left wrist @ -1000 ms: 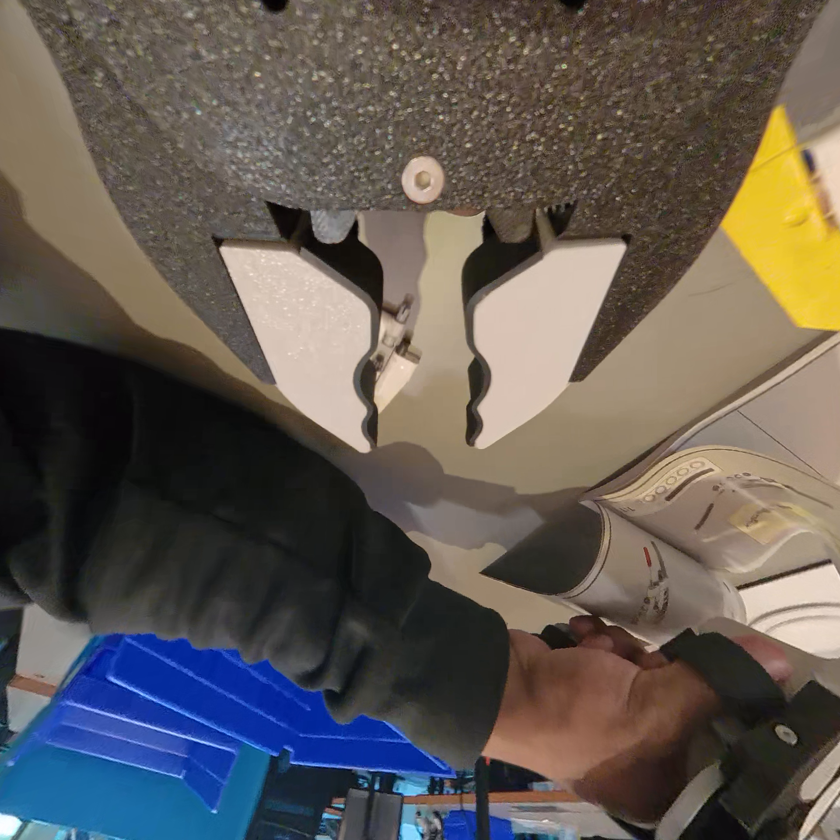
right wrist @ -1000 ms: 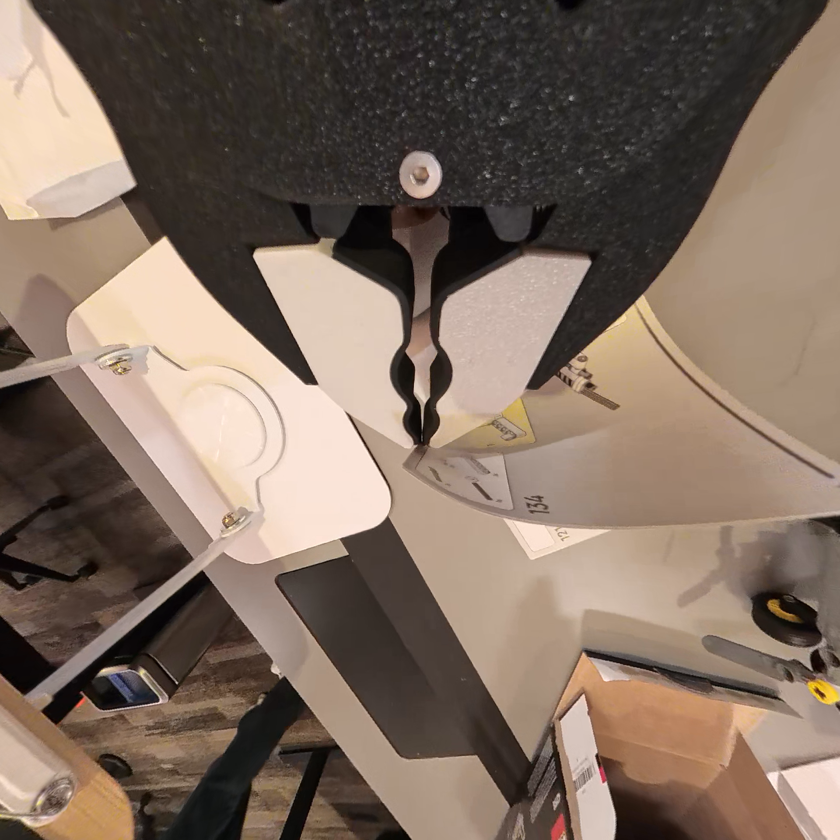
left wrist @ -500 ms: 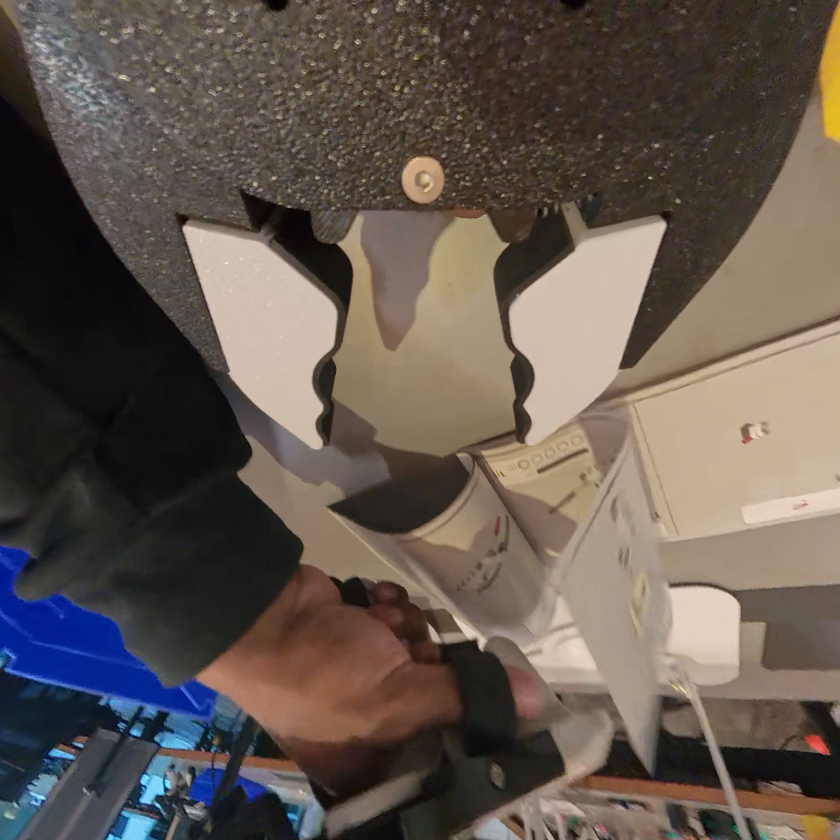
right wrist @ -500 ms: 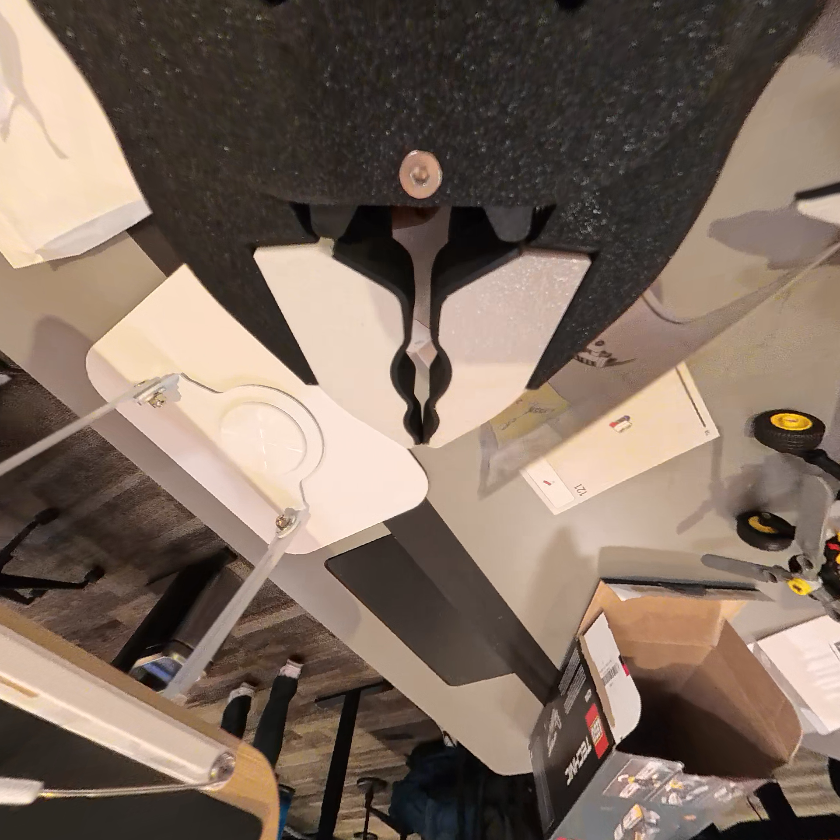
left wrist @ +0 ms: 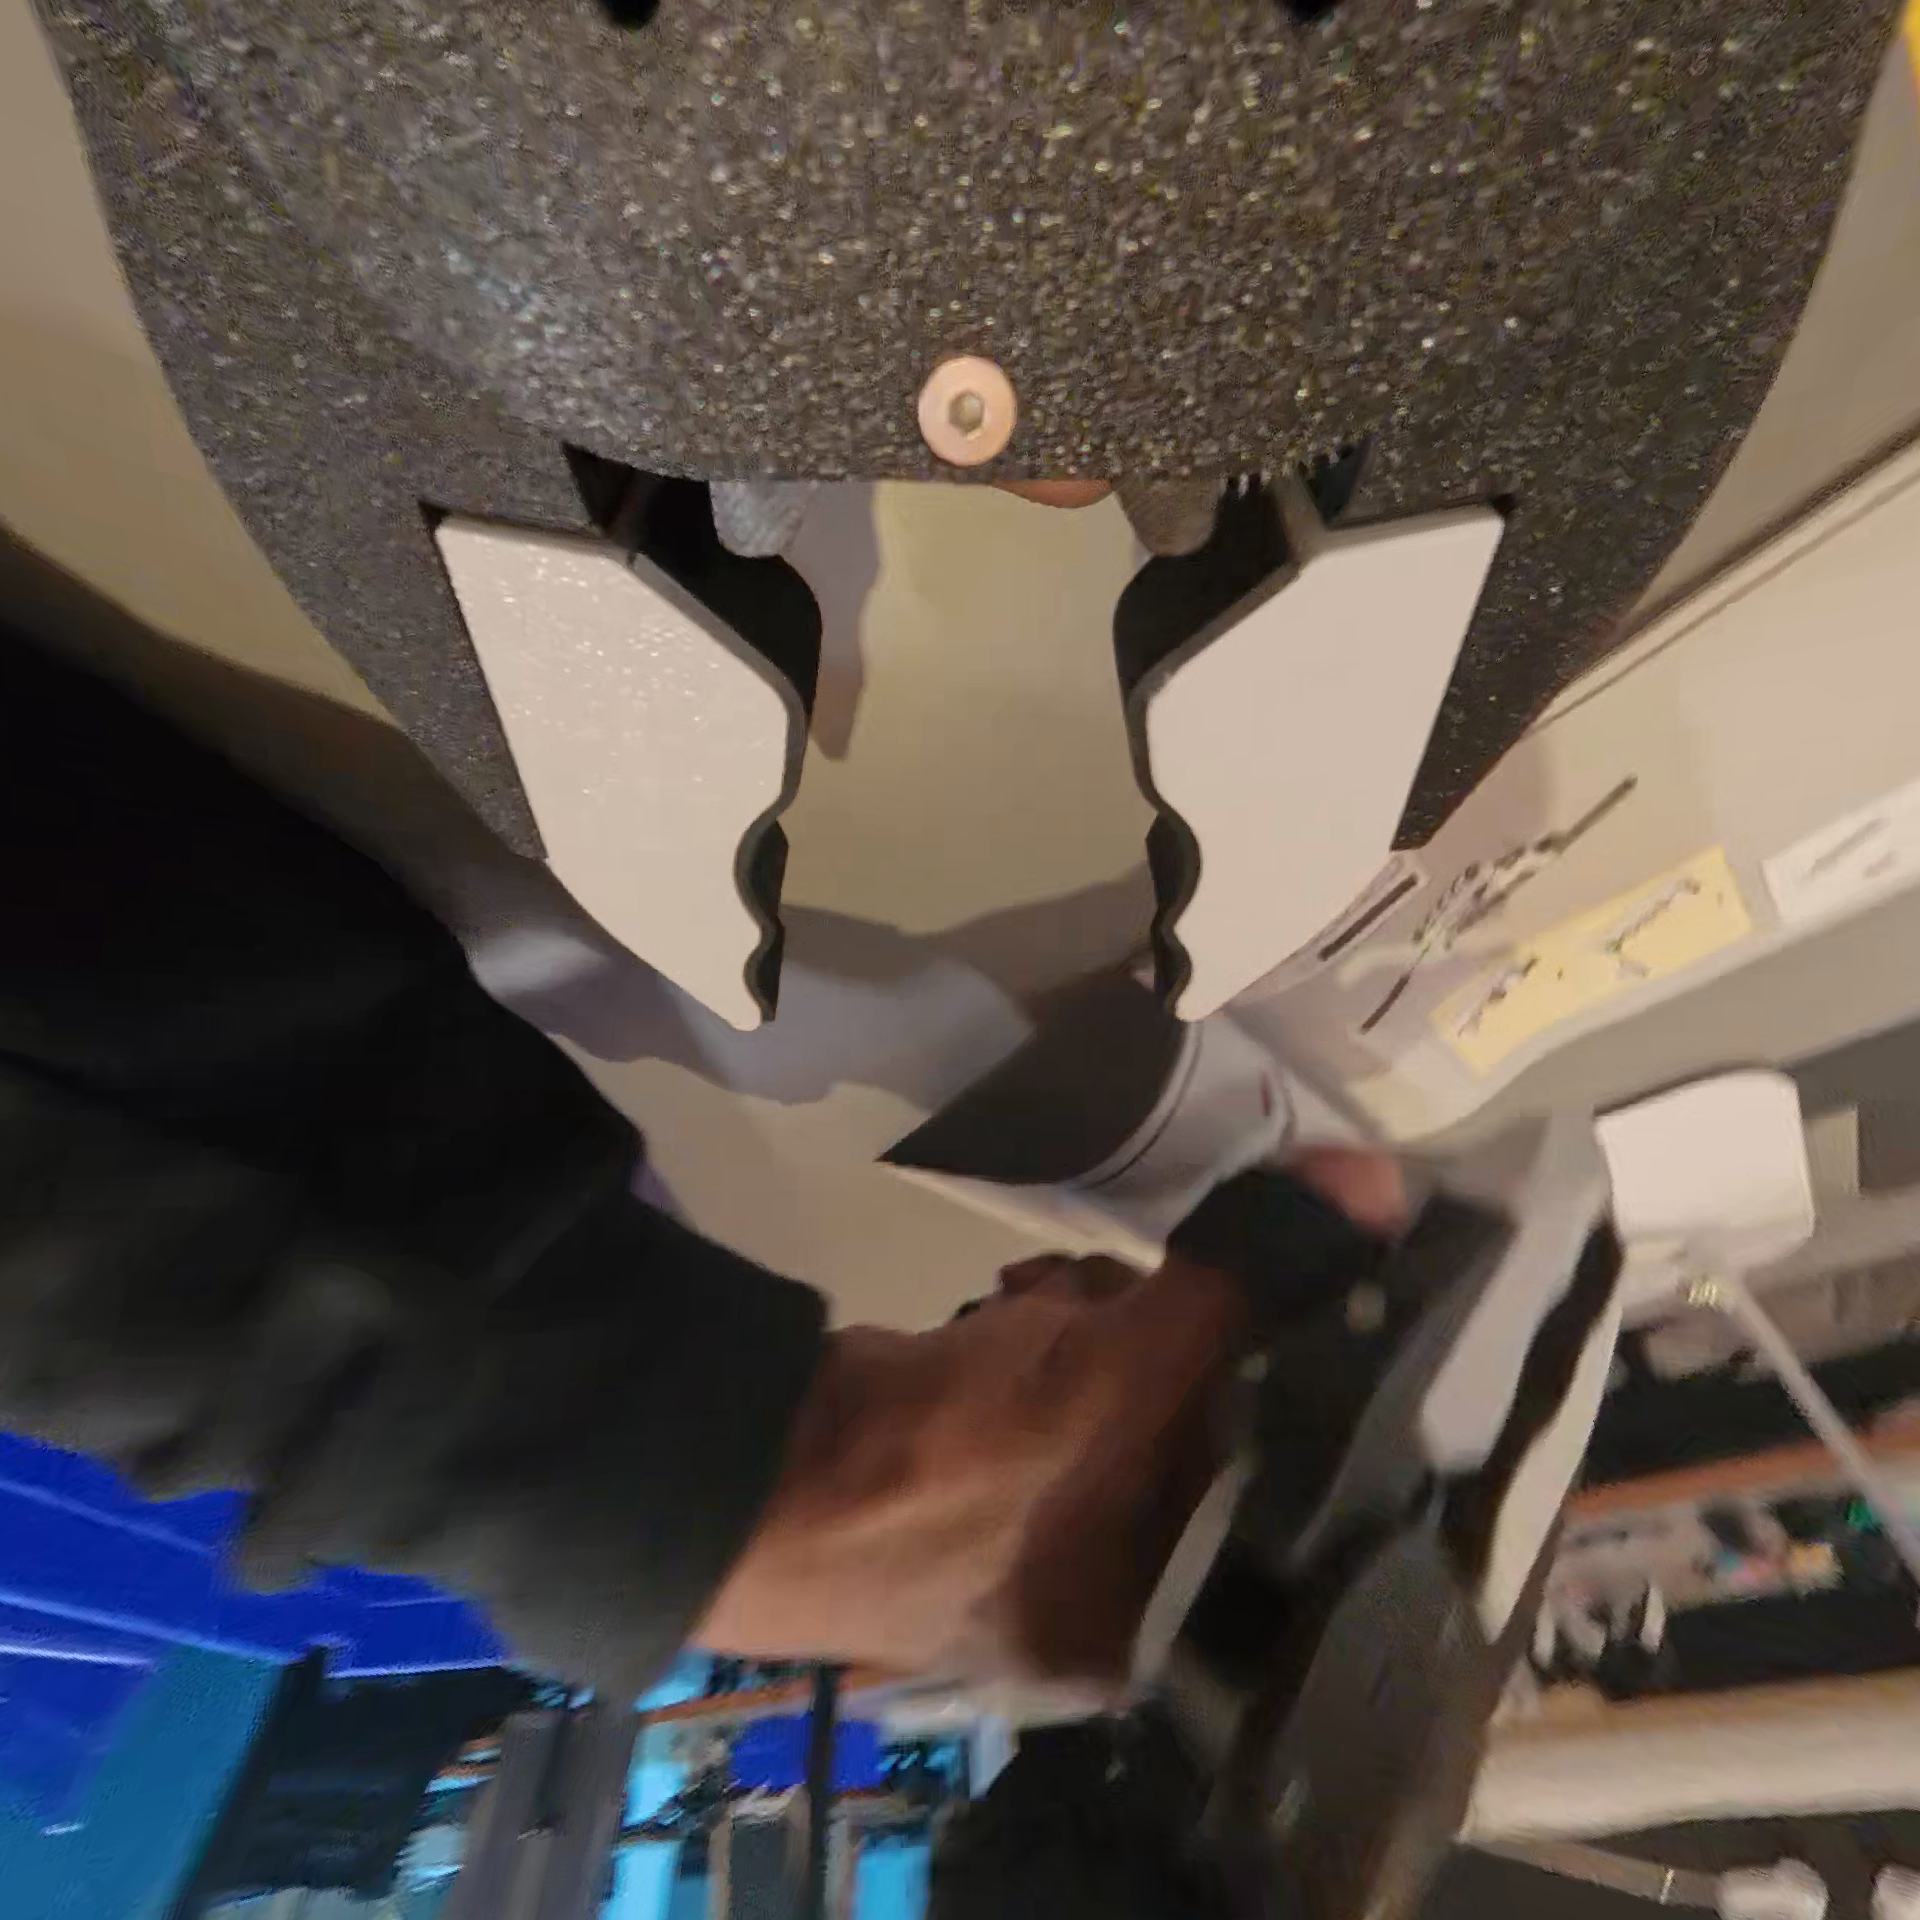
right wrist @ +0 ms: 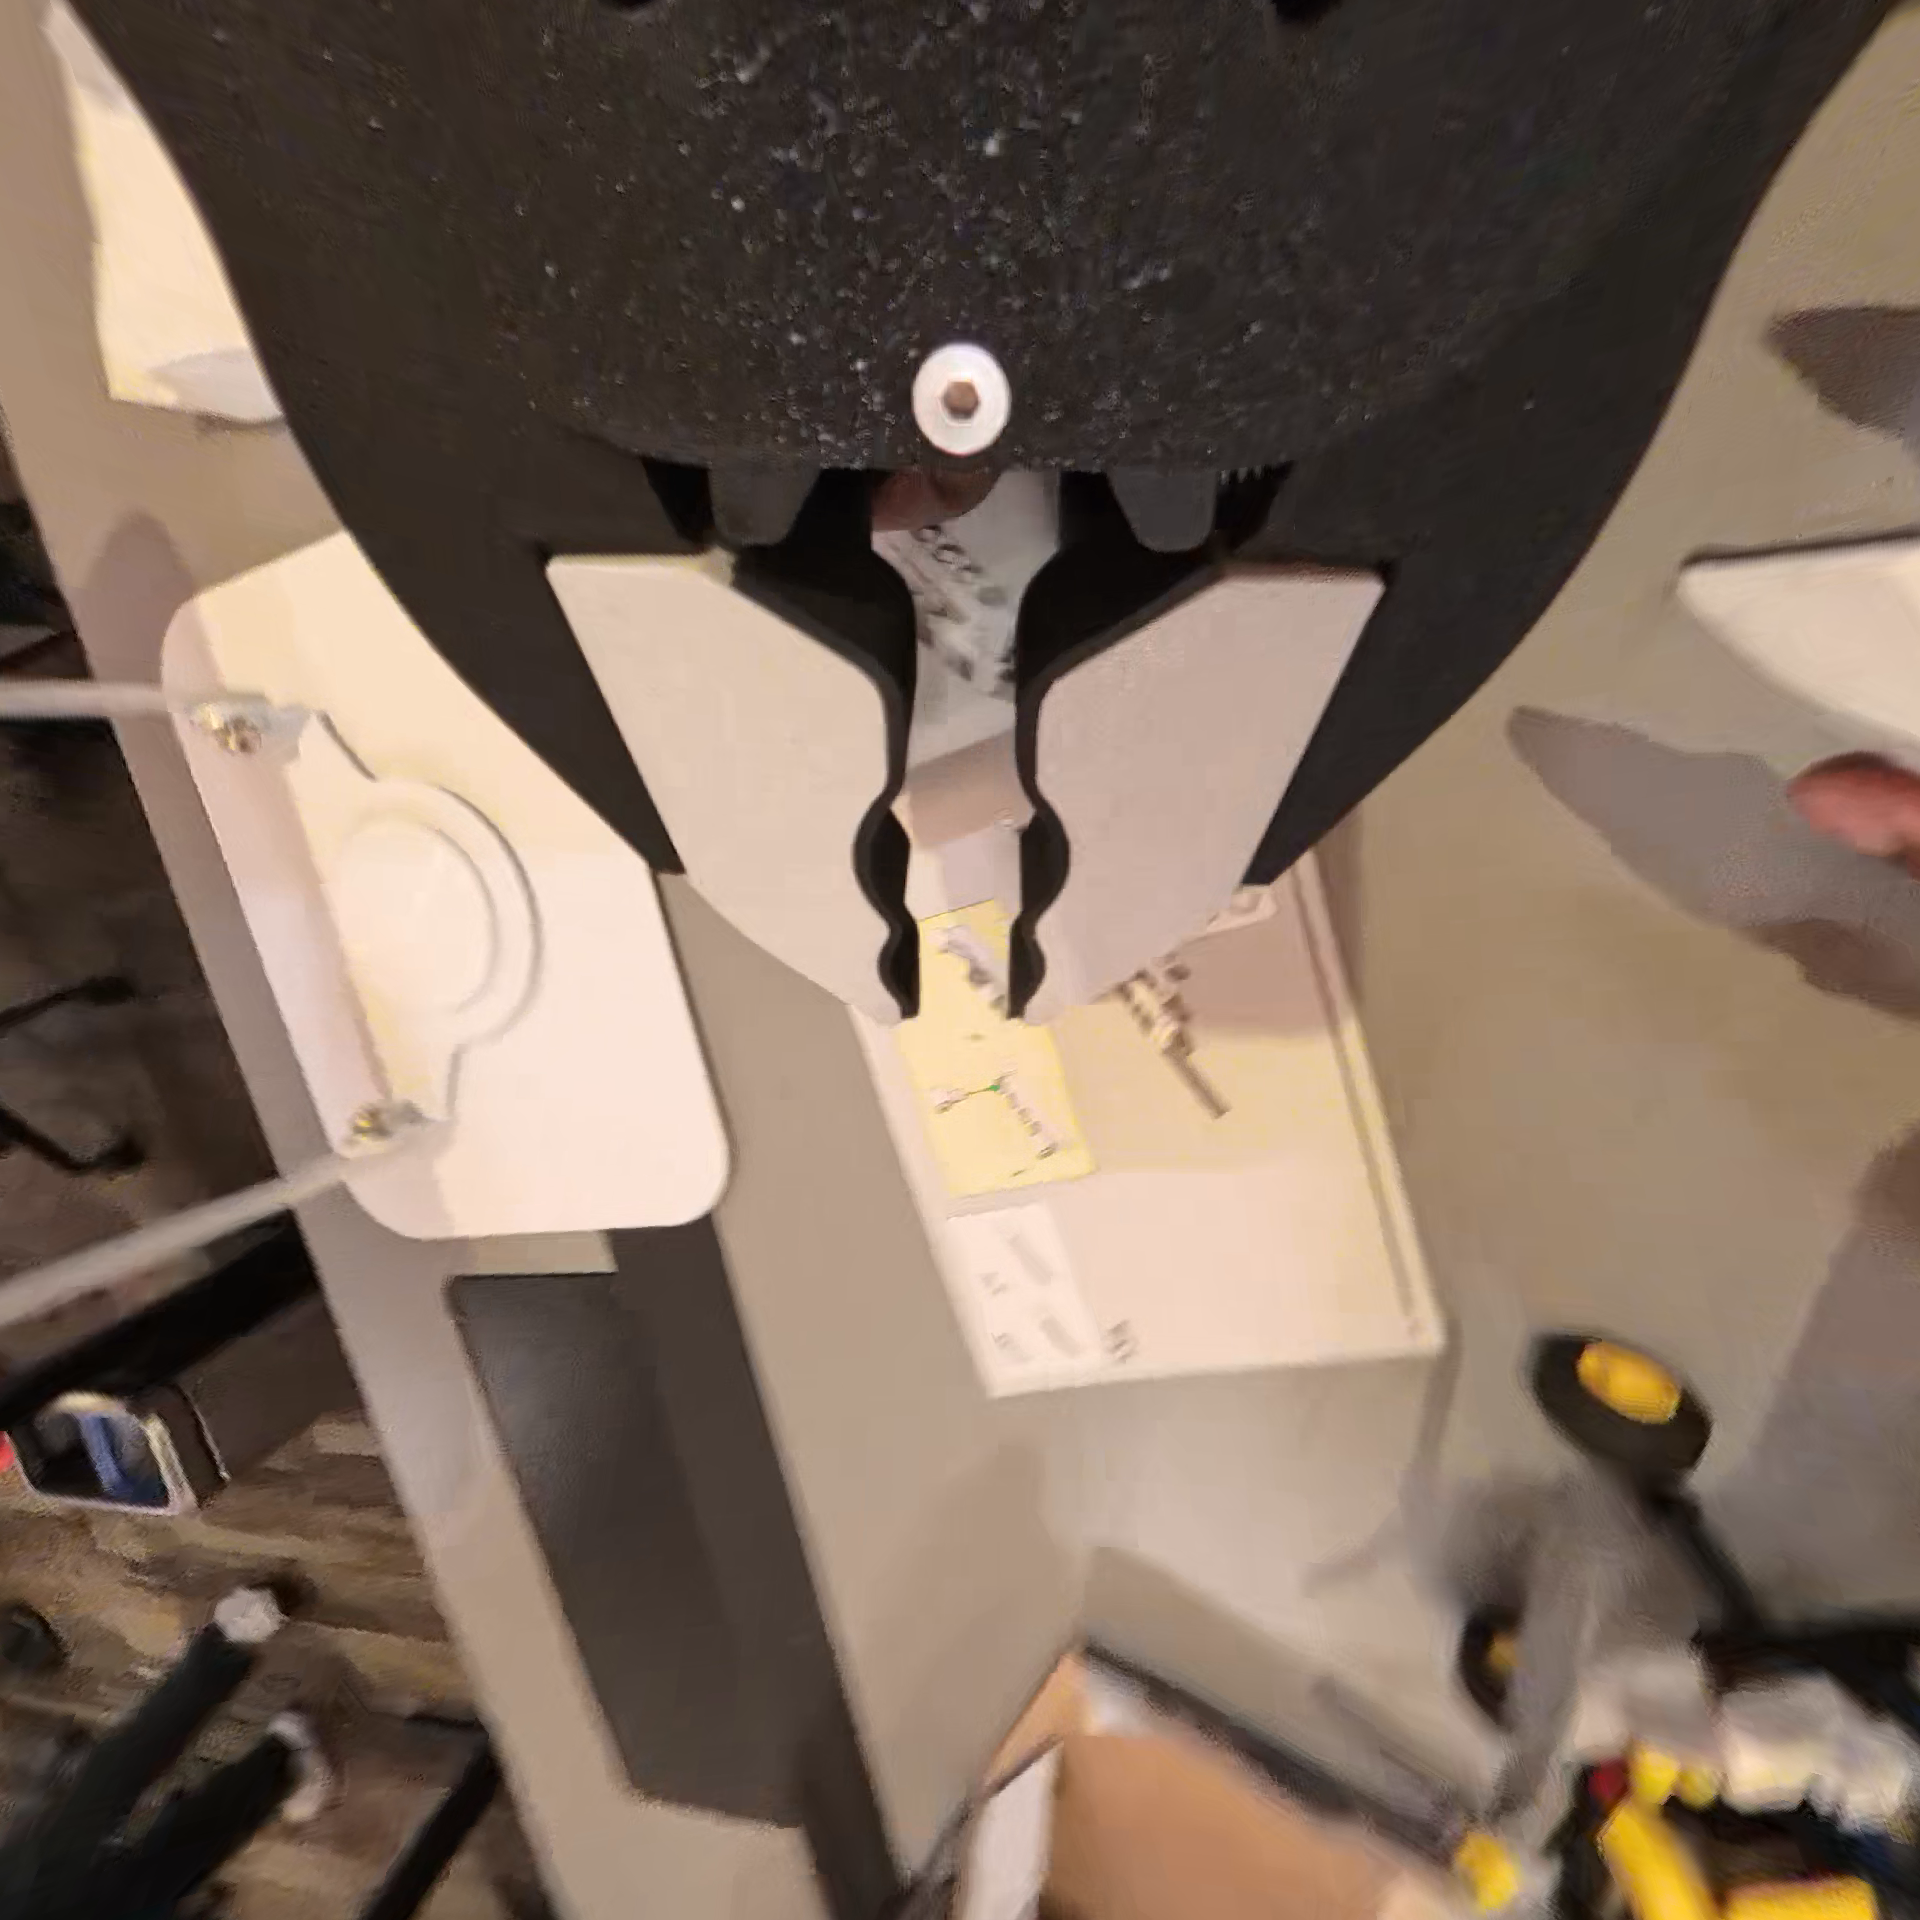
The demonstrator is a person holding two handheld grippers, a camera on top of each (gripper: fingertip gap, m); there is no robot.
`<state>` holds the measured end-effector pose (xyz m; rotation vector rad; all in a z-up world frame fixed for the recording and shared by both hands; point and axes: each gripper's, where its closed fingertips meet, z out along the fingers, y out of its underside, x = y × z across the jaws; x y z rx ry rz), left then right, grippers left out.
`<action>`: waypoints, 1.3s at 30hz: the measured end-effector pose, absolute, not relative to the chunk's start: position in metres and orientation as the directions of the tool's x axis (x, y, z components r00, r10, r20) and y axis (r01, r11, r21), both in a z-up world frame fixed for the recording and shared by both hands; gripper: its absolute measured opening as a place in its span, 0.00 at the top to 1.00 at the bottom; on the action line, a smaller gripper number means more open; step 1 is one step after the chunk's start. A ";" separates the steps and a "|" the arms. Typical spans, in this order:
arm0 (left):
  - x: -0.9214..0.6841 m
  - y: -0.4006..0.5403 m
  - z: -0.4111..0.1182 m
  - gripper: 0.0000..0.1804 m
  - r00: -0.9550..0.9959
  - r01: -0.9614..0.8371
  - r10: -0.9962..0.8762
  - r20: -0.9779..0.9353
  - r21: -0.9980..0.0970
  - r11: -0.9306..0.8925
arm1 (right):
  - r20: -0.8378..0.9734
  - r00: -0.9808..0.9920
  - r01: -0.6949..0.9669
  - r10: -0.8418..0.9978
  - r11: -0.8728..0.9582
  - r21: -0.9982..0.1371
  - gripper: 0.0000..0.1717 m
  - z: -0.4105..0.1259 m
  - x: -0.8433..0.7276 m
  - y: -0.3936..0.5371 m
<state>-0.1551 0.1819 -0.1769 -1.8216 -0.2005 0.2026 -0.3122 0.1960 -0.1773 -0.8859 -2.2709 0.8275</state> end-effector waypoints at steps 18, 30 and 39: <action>-0.120 0.138 -0.153 0.67 0.999 -0.052 0.007 -0.052 -0.996 -0.076 | 0.347 -0.825 0.363 0.445 0.890 -0.277 0.73 -0.242 -0.285 0.158; -0.123 0.139 -0.155 0.68 1.000 -0.022 0.003 -0.023 -0.996 -0.090 | 0.295 -0.810 0.395 0.507 0.843 -0.365 0.87 -0.232 -0.281 0.167; -0.124 0.139 -0.155 0.68 1.000 -0.020 0.007 -0.020 -0.996 -0.089 | 0.315 -0.812 0.345 0.491 0.840 -0.419 0.77 -0.231 -0.291 0.141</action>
